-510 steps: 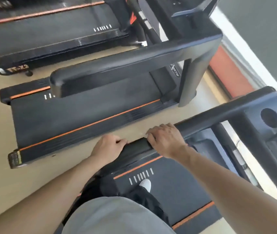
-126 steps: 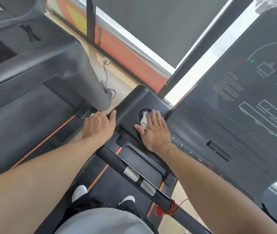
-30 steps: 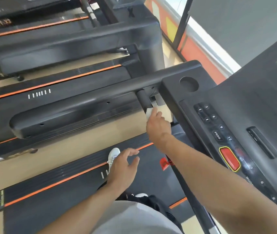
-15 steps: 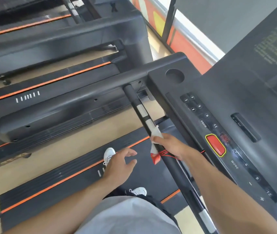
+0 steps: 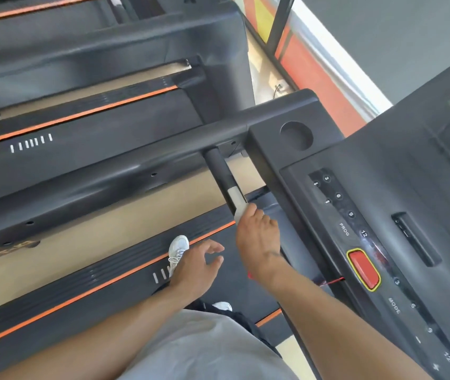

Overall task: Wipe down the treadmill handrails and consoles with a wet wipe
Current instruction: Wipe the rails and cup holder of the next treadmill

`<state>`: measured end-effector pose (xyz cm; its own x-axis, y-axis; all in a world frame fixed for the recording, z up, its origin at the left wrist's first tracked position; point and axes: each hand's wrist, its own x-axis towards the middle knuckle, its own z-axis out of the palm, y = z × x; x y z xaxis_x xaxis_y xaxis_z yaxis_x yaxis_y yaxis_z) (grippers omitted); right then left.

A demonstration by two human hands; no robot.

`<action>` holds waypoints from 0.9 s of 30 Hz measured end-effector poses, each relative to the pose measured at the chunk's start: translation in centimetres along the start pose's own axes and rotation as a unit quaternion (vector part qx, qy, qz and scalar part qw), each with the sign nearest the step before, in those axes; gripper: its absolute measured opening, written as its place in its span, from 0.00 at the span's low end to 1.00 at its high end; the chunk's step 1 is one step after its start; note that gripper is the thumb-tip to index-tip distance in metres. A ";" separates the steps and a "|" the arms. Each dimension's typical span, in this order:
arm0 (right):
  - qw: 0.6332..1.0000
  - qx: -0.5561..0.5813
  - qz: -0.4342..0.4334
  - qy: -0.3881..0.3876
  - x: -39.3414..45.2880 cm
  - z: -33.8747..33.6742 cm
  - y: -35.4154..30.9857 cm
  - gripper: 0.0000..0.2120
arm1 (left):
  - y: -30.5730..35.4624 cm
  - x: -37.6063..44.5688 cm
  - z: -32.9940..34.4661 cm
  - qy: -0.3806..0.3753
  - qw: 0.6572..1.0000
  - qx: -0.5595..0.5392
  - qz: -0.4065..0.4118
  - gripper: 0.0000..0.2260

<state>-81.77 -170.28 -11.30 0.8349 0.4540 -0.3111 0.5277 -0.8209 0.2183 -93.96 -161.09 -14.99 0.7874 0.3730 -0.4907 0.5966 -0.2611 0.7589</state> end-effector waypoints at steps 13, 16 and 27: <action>0.766 0.582 -0.080 -0.261 12.0 -4.4 1.0 0.19 | 0.5 8.2 -6.3 0.012 1.000 -0.025 -0.007 0.07; 0.742 0.641 0.014 -0.197 11.5 -4.4 0.9 0.19 | 0.3 9.0 -7.9 0.002 0.999 -0.032 -0.009 0.08; 0.902 0.407 0.074 -0.122 12.6 -4.8 -3.5 0.30 | 2.9 13.5 -8.9 -0.075 0.989 -0.116 -0.046 0.11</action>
<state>-72.32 -160.02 -11.57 0.7755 0.3105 -0.5497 0.0415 -0.8939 -0.4464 -82.95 -148.91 -15.61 0.7556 0.2441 -0.6079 0.6294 -0.0135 0.7769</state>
